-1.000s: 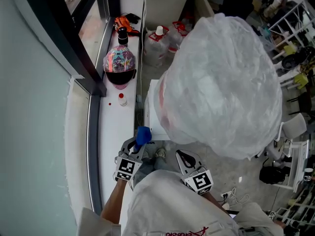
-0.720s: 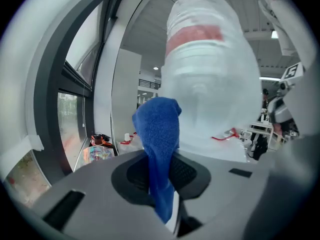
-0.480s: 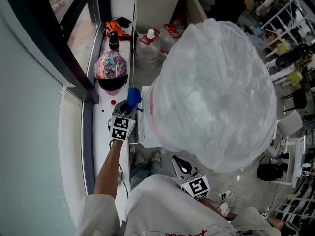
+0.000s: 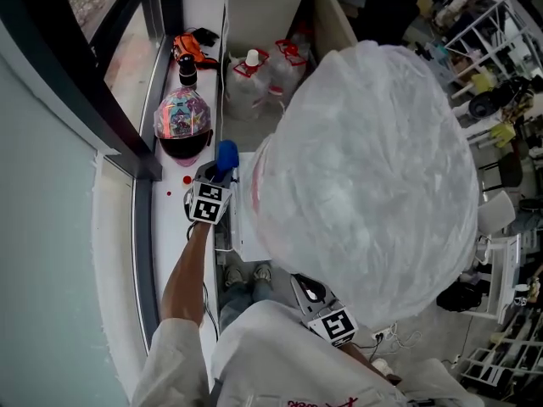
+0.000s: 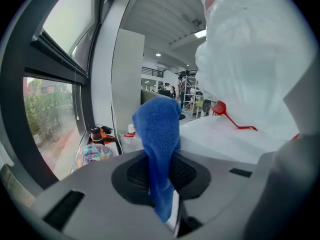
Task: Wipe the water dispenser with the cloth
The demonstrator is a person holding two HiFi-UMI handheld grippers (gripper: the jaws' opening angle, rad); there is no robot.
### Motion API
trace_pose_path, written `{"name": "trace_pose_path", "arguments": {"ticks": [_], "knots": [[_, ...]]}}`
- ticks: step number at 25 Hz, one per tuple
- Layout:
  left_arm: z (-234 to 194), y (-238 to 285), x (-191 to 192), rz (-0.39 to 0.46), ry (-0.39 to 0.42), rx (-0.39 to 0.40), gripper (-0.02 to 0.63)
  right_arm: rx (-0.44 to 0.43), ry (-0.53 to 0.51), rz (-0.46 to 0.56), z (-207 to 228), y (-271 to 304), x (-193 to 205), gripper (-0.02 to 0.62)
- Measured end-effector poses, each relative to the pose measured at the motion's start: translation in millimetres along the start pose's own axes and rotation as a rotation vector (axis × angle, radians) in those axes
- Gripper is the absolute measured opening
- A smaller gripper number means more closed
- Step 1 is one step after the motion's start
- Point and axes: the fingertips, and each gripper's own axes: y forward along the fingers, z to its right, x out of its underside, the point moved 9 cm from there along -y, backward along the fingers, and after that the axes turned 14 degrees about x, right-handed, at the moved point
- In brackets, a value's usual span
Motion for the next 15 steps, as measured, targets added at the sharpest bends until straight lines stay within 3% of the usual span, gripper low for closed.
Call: {"name": "trace_pose_path", "arguments": {"ticks": [10, 15], "knots": [[19.0, -1.3, 14.2, -0.021, -0.006, 0.015, 0.063, -0.016, -0.038, 0.016, 0.7, 2.3, 0.4, 0.015], [40.9, -10.5, 27.1, -0.026, -0.029, 0.018, 0.063, -0.100, -0.132, 0.030, -13.2, 5.4, 15.0, 0.015]]}}
